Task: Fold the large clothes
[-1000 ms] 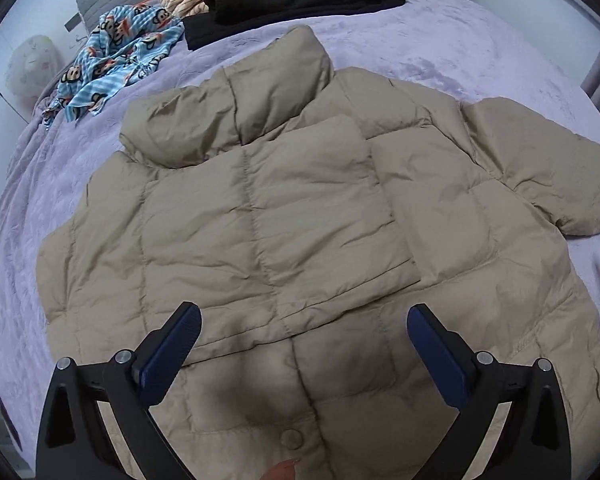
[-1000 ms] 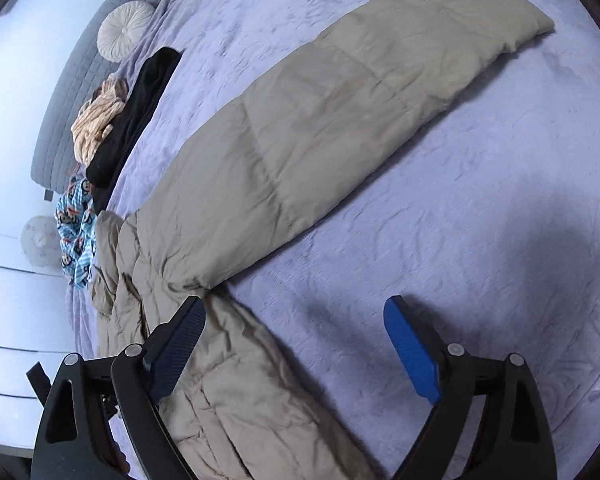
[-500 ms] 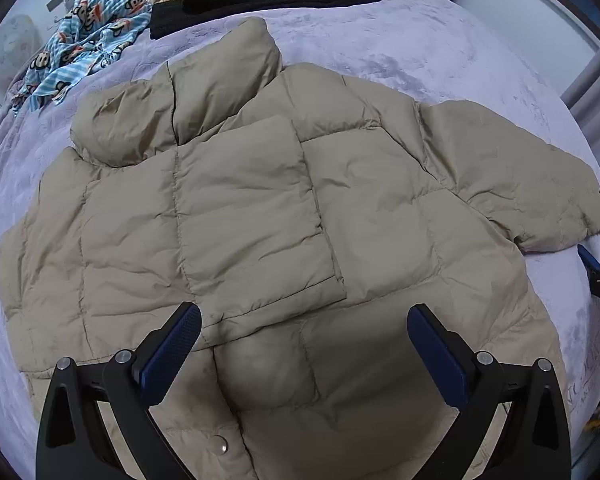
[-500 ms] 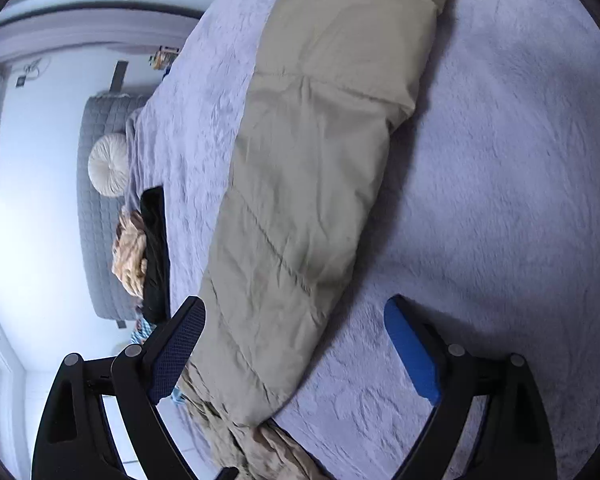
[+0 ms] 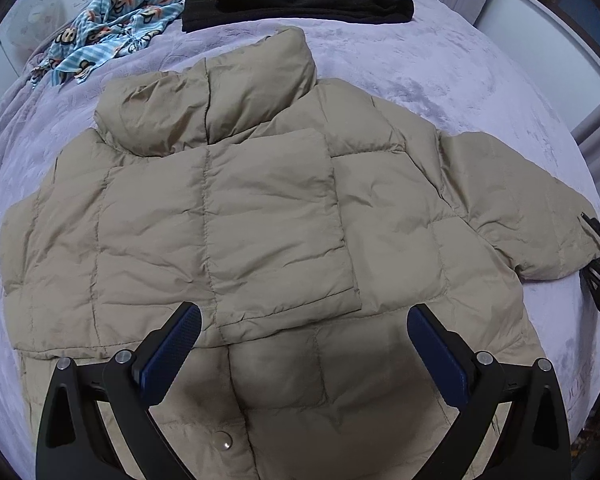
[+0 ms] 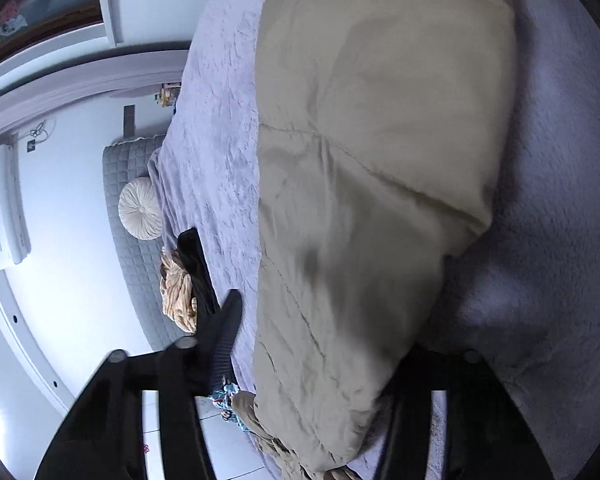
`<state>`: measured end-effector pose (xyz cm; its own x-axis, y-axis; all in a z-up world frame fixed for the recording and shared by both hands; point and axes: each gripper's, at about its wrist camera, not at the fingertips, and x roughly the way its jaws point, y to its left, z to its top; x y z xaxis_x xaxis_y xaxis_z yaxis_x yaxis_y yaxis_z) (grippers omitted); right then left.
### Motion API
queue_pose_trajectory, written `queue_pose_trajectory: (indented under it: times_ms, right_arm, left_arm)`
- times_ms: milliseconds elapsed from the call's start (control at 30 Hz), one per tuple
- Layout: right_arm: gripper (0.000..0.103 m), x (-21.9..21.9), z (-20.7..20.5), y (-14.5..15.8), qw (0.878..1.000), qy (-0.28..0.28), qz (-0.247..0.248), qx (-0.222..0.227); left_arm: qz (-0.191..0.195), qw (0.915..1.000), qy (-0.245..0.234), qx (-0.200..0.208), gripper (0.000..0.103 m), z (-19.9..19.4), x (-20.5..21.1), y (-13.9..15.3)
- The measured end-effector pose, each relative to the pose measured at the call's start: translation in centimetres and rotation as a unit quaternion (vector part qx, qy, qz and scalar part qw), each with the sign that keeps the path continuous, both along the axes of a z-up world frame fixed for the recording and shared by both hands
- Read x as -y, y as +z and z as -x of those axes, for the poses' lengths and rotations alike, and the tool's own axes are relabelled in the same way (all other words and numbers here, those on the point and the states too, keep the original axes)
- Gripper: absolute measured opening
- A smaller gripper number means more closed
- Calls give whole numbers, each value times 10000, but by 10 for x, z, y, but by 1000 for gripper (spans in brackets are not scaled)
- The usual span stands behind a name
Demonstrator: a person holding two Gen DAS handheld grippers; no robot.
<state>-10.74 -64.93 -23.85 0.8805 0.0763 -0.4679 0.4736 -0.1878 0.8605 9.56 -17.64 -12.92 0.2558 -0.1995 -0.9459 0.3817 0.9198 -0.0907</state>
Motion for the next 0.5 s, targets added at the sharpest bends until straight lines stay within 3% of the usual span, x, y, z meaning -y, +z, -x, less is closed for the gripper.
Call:
queue_pose_trajectory:
  times_ms: [67,167,300,400,500]
  right_arm:
    - [10,0,1,-2,9998,-28,-104,164]
    - [9,-4,-6,14,9990,156,176,386]
    - [9,-19,-36,60,9902,824,836,751]
    - [9,-49,-73,105,9721,1576,1493,885]
    - [9,-101,-115,146,9392,2447,2235,895]
  left_arm:
    - [10,10000,77,27,103,-1,-6,2]
    - [61,9998,200,56,103,-4,-18,5]
    - [134,9991,398,114,103,-9,-38,8]
    - [143,9982,541,209,103,-14,-57,10]
    - [145,9971,692,267,103,-20,-78,11]
